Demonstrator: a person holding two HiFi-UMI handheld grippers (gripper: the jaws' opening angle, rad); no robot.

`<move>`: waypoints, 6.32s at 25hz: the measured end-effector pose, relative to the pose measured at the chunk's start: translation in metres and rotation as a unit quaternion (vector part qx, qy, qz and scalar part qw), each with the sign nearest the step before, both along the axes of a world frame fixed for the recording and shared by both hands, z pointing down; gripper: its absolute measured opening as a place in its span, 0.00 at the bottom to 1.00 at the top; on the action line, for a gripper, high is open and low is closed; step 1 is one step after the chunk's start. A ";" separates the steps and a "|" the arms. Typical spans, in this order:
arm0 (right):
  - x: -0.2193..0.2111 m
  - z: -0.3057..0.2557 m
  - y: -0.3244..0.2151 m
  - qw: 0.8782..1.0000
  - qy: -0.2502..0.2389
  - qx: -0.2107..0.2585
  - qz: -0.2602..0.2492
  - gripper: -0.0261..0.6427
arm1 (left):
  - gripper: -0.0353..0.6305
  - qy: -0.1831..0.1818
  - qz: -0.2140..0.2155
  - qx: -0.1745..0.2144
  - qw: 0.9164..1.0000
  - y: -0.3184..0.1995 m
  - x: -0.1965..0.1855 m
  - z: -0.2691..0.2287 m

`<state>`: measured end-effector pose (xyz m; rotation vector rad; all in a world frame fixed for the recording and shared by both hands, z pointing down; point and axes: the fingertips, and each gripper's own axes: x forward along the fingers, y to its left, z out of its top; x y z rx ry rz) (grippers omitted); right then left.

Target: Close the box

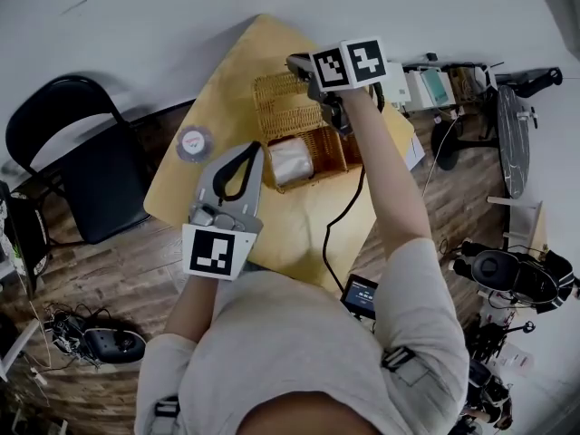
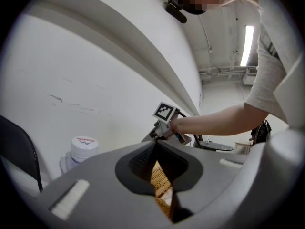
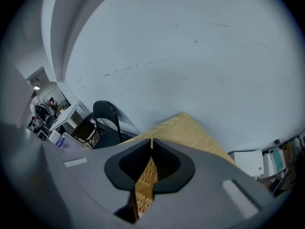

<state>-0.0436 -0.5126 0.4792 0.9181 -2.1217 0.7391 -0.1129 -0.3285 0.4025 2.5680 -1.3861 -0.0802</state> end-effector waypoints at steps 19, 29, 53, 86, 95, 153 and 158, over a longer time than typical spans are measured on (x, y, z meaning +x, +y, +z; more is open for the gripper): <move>0.020 -0.071 0.074 0.997 -0.063 0.048 -0.013 0.07 | 0.14 -0.011 -0.032 0.034 0.999 0.031 0.005 -0.027; 0.038 -0.085 0.125 0.995 -0.082 0.056 -0.022 0.07 | 0.14 -0.026 -0.059 0.065 0.996 0.061 0.005 -0.034; 0.065 -0.053 0.207 0.995 -0.096 0.030 -0.026 0.07 | 0.14 -0.036 -0.075 0.069 0.994 0.108 0.023 -0.041; 0.080 0.050 0.255 0.998 -0.062 -0.023 -0.007 0.07 | 0.14 -0.045 -0.086 0.053 0.994 0.129 0.022 -0.027; 0.082 0.066 0.255 0.998 -0.058 -0.027 0.000 0.07 | 0.14 -0.048 -0.090 0.049 0.994 0.127 0.021 -0.025; 0.191 -0.200 0.344 0.874 -0.102 0.445 0.165 0.07 | 0.14 -0.046 -0.053 0.138 0.988 0.144 0.076 -0.117; 0.206 -0.209 0.356 0.865 -0.101 0.460 0.176 0.07 | 0.14 -0.044 -0.056 0.143 0.987 0.151 0.081 -0.121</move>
